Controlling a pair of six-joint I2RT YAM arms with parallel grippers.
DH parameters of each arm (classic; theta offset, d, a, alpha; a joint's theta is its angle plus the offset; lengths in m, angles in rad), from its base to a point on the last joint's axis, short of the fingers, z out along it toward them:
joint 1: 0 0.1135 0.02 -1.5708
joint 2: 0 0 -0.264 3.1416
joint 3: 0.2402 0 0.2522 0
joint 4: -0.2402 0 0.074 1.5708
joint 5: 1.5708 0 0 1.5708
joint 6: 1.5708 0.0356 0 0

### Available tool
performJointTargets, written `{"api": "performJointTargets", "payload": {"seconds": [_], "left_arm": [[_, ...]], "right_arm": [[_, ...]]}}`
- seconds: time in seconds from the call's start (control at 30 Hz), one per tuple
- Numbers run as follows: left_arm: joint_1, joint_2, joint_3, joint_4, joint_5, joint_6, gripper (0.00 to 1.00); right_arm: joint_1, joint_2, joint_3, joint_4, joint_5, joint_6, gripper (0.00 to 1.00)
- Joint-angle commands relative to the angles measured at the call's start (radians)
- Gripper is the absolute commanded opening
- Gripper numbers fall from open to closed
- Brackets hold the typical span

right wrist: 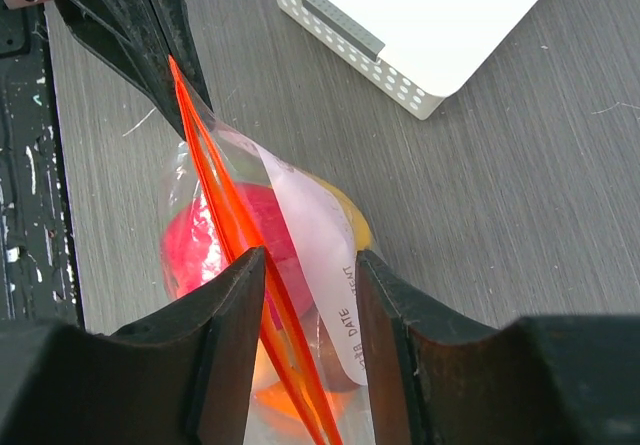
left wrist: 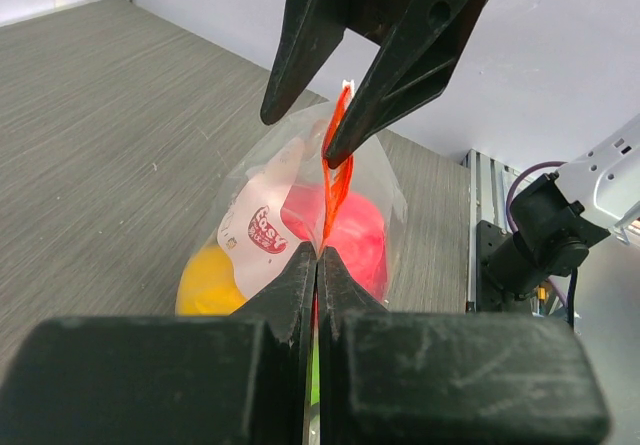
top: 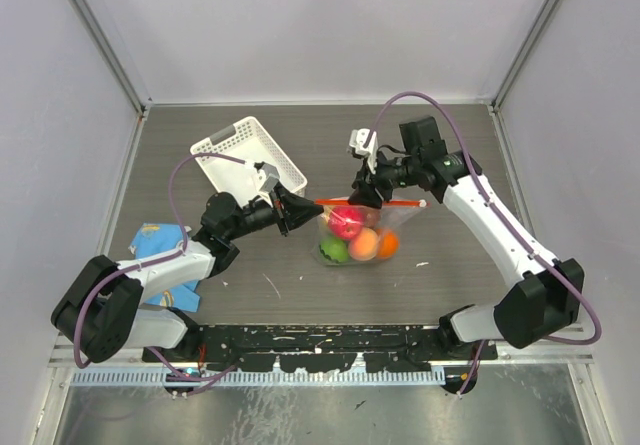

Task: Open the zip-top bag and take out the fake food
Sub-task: Open the zipper of the food storage bag at the center of the board.

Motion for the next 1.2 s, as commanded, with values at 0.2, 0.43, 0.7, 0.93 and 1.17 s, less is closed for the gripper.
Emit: {"api": "performJointTargets", "payload": {"seconds": [0.2,0.43,0.7,0.93,1.17], "left_arm": [[0.003,-0.011,0.037,0.085,0.011,0.001,0.0],[0.003,-0.016,0.038,0.086,0.01,0.001,0.0],[0.003,-0.022,0.034,0.071,-0.001,0.011,0.0],[0.003,-0.022,0.067,0.012,-0.065,-0.011,0.05],[0.003,-0.058,0.146,-0.067,-0.13,-0.086,0.46]], "right_arm": [[0.018,0.009,0.031,-0.11,-0.029,-0.147,0.47],[0.017,0.017,0.028,-0.116,0.017,-0.153,0.35],[0.017,0.022,0.025,-0.116,0.056,-0.149,0.11],[-0.036,-0.006,0.047,-0.105,-0.016,-0.094,0.01],[-0.176,-0.028,0.117,-0.091,-0.075,-0.006,0.01]]}}
